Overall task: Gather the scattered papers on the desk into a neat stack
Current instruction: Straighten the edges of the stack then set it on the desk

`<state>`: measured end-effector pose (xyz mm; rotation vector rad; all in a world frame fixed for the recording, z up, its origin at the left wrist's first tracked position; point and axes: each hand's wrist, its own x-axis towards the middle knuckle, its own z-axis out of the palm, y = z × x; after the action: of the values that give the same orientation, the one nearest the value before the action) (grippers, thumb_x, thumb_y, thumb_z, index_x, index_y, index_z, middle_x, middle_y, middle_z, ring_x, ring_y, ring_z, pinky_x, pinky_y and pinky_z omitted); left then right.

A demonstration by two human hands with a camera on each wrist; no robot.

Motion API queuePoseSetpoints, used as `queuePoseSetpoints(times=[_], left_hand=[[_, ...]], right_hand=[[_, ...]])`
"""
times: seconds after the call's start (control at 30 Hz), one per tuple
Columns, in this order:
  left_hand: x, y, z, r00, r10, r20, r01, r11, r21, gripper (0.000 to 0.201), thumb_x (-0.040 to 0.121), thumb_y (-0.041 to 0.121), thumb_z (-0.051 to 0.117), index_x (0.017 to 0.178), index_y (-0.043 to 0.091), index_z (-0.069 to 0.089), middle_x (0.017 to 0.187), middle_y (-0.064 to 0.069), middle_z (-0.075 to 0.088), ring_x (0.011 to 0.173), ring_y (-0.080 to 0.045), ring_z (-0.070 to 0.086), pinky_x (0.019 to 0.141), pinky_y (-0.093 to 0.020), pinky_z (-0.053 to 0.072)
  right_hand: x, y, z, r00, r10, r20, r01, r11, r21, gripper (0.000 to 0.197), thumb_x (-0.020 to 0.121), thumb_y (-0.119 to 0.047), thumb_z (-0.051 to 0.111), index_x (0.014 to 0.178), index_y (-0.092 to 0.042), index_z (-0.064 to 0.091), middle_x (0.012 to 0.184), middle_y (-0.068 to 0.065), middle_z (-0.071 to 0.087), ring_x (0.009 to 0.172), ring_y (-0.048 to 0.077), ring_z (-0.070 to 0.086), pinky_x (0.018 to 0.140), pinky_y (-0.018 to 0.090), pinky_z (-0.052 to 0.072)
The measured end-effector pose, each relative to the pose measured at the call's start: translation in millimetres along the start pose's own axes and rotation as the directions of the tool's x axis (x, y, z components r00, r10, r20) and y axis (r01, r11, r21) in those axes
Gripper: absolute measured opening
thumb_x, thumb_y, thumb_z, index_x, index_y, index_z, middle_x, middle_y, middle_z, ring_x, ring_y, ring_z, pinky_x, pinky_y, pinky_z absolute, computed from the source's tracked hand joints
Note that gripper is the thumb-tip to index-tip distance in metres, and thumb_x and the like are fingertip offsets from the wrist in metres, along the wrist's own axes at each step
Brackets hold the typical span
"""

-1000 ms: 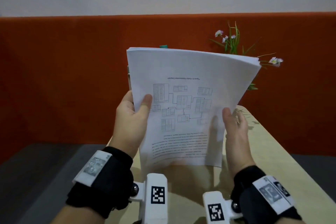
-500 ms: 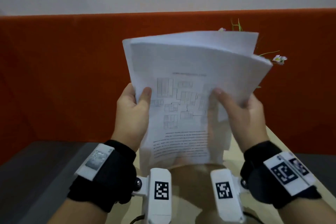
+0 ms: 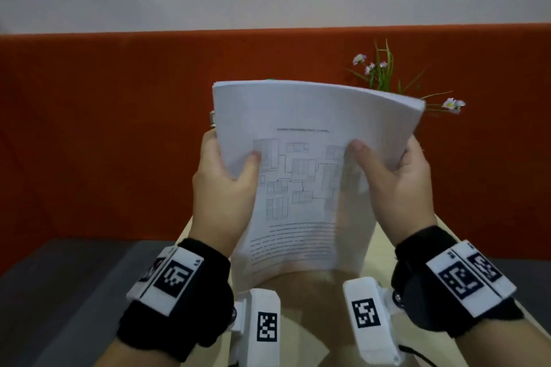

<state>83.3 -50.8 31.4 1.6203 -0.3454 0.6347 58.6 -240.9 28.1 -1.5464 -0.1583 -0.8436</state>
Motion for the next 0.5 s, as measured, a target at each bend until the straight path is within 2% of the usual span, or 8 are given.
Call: queuePoseSetpoints(times=[0.1, 0.13, 0.2, 0.27, 0.33, 0.4, 0.47, 0.5], left_hand=[[-2, -1, 3, 0.995, 0.079, -0.062, -0.074, 0.994, 0.083, 0.029, 0.095, 0.016, 0.056, 0.120, 0.024, 0.045, 0.107, 0.008, 0.065, 0.095, -0.009, 0.068, 0.069, -0.016, 0.059], [-4, -4, 4, 0.994, 0.074, -0.076, -0.067, 0.993, 0.096, 0.031, 0.095, 0.015, 0.056, 0.122, 0.022, 0.046, 0.109, 0.006, 0.065, 0.096, -0.009, 0.067, 0.070, -0.015, 0.058], [-8, -10, 6, 0.996, 0.021, -0.085, -0.012, 0.995, 0.094, 0.031, 0.095, 0.011, 0.054, 0.124, 0.018, 0.048, 0.111, 0.002, 0.066, 0.098, -0.012, 0.067, 0.071, -0.018, 0.058], [-8, -10, 7, 0.996, 0.010, -0.090, -0.003, 0.997, 0.082, 0.024, 0.095, 0.009, 0.051, 0.117, 0.019, 0.050, 0.104, 0.003, 0.066, 0.098, -0.015, 0.067, 0.074, -0.023, 0.057], [-3, -6, 5, 0.992, 0.030, -0.120, -0.024, 0.999, 0.045, 0.022, 0.094, 0.009, 0.052, 0.110, 0.023, 0.048, 0.094, 0.012, 0.063, 0.087, -0.001, 0.067, 0.066, -0.016, 0.054], [1, -4, 2, 0.987, 0.018, -0.162, -0.022, 1.000, -0.022, 0.022, 0.091, 0.012, 0.056, 0.107, 0.023, 0.046, 0.088, 0.016, 0.060, 0.074, 0.012, 0.063, 0.057, -0.007, 0.048], [0, -12, 0, 0.984, -0.051, -0.168, 0.036, 0.995, -0.093, 0.021, 0.089, 0.015, 0.060, 0.104, 0.023, 0.047, 0.090, 0.014, 0.061, 0.080, 0.009, 0.065, 0.063, -0.012, 0.051], [-3, -17, 1, 0.986, -0.104, -0.131, 0.087, 0.988, -0.130, 0.017, 0.090, 0.017, 0.060, 0.102, 0.025, 0.050, 0.094, 0.012, 0.065, 0.089, 0.000, 0.068, 0.071, -0.021, 0.055]], right_hand=[[0, -5, 7, 0.996, -0.085, -0.024, 0.084, 0.995, -0.049, 0.022, 0.090, -0.021, 0.062, 0.100, -0.035, 0.049, 0.092, -0.016, 0.063, 0.081, -0.010, 0.064, 0.063, 0.013, 0.053], [-2, -3, 9, 0.996, -0.083, -0.023, 0.082, 0.995, -0.064, 0.021, 0.091, -0.021, 0.060, 0.100, -0.036, 0.049, 0.093, -0.016, 0.064, 0.083, -0.006, 0.065, 0.066, 0.016, 0.055], [-9, 0, 11, 1.000, -0.029, -0.001, 0.029, 0.997, -0.077, 0.017, 0.095, -0.020, 0.055, 0.096, -0.037, 0.050, 0.096, -0.014, 0.066, 0.090, 0.003, 0.067, 0.075, 0.031, 0.059], [-10, -2, 12, 1.000, 0.004, 0.009, -0.003, 0.998, -0.069, 0.016, 0.096, -0.020, 0.051, 0.094, -0.036, 0.052, 0.098, -0.011, 0.067, 0.094, 0.010, 0.067, 0.080, 0.038, 0.059], [-6, -5, 11, 1.000, -0.011, -0.012, 0.010, 0.999, -0.052, 0.016, 0.096, -0.021, 0.052, 0.094, -0.037, 0.052, 0.100, -0.010, 0.068, 0.094, 0.011, 0.067, 0.080, 0.037, 0.058], [-5, -6, 8, 0.999, 0.000, -0.036, 0.000, 1.000, -0.018, 0.012, 0.095, -0.022, 0.053, 0.095, -0.034, 0.054, 0.099, -0.010, 0.067, 0.092, 0.010, 0.067, 0.077, 0.032, 0.056], [-11, -1, 6, 0.998, 0.051, -0.037, -0.051, 0.999, 0.000, 0.004, 0.095, -0.024, 0.055, 0.096, -0.027, 0.056, 0.098, -0.007, 0.067, 0.092, 0.012, 0.067, 0.075, 0.029, 0.054], [-14, 2, 5, 0.996, 0.081, -0.029, -0.080, 0.997, 0.016, 0.003, 0.095, -0.025, 0.055, 0.095, -0.026, 0.057, 0.098, -0.007, 0.068, 0.093, 0.013, 0.067, 0.075, 0.029, 0.054]])
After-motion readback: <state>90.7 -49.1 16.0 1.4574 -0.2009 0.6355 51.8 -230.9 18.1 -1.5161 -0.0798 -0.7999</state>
